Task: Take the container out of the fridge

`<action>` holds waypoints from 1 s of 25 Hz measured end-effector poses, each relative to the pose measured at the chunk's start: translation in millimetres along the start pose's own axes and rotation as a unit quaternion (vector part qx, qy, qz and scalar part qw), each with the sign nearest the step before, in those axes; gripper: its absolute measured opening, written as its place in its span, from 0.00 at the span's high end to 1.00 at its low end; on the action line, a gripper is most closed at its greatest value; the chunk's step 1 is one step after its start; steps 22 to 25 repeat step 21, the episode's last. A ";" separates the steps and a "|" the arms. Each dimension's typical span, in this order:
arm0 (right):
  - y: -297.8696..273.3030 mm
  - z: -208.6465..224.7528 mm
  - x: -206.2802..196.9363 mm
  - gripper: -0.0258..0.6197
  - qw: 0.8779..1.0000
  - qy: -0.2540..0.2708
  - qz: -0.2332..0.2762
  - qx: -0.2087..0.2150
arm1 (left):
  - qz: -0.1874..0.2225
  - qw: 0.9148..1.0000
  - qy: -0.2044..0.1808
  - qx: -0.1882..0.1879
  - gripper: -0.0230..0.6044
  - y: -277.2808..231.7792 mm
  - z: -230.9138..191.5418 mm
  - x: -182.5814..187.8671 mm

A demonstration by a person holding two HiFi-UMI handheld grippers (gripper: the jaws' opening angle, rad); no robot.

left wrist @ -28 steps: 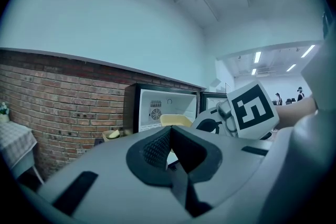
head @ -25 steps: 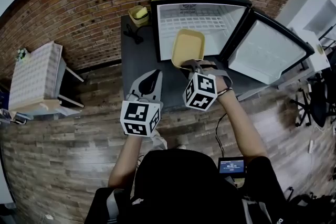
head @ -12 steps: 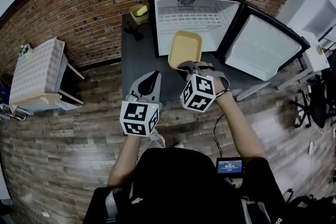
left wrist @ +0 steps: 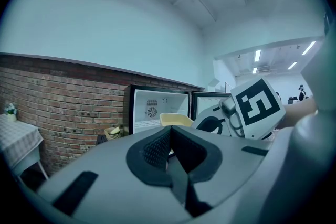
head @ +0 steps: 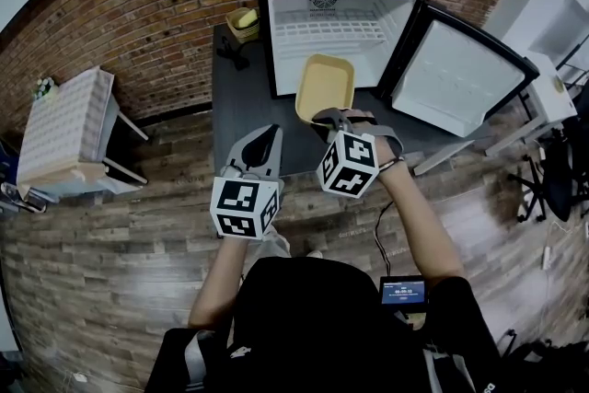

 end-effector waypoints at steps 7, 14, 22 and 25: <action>1.9 0.4 -4.4 0.88 1.000 -0.001 -0.002 -0.002 | -0.001 1.000 -0.006 -0.005 0.94 -0.3 4.1 1.1; 0.5 -0.8 -9.3 0.88 1.000 0.006 -0.007 0.003 | 0.001 1.000 -0.008 -0.004 0.94 -2.9 4.5 2.6; -1.2 0.9 -10.3 0.88 1.000 0.008 -0.006 0.005 | 0.000 1.000 -0.007 -0.004 0.94 -6.1 5.2 1.8; -1.2 0.9 -10.3 0.88 1.000 0.008 -0.006 0.005 | 0.000 1.000 -0.007 -0.004 0.94 -6.1 5.2 1.8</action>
Point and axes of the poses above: the fingertips, and each gripper's own axes: y backward along the fingers, z to its right, x out of its top, the point moved 2 cm from there along y, backward along the fingers, and after that the axes turned 2 degrees about y, right-handed, at the moved point
